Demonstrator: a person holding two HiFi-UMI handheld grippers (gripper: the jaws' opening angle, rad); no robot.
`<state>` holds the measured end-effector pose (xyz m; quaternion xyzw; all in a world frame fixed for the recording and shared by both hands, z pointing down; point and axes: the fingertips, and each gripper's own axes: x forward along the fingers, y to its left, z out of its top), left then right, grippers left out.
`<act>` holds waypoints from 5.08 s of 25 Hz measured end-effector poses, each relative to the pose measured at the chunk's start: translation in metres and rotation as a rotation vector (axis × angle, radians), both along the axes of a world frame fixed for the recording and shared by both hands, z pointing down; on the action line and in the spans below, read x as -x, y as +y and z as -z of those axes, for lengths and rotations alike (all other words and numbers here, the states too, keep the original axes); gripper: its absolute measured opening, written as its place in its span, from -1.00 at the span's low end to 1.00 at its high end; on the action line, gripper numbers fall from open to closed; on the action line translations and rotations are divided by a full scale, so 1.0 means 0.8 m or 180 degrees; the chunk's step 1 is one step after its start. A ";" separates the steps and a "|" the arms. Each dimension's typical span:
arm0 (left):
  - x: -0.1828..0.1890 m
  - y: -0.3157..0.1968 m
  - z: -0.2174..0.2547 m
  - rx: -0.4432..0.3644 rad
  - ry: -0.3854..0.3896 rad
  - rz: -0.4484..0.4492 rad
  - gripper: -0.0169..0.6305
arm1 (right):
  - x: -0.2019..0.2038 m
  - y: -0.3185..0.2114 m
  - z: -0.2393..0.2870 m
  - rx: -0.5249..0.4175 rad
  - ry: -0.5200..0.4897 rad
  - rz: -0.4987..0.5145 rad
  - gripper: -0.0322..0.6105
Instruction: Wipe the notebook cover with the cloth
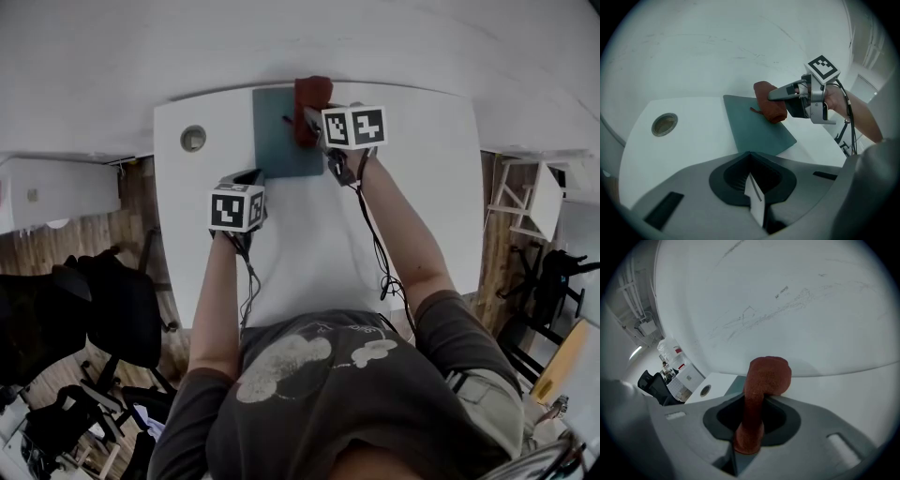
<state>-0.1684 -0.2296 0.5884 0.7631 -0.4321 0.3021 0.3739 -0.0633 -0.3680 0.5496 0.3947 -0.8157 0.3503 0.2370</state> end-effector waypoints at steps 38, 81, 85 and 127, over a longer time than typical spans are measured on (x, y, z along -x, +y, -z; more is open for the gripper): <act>-0.001 0.002 -0.005 -0.0014 0.0044 -0.0062 -0.97 | 0.099 0.045 -0.026 0.0298 -0.0295 0.0232 -0.65; 0.003 0.003 0.005 -0.0141 -0.0084 0.0034 -0.97 | -0.029 0.059 -0.015 0.0349 -0.0278 -0.0342 -0.65; 0.004 0.001 0.004 -0.0151 -0.0053 0.0052 -0.97 | -0.017 0.063 0.003 0.0311 -0.0381 -0.0271 -0.65; 0.055 0.009 0.014 -0.0137 0.0144 0.0158 -0.97 | 0.133 0.146 -0.025 0.0448 0.0017 0.0670 -0.65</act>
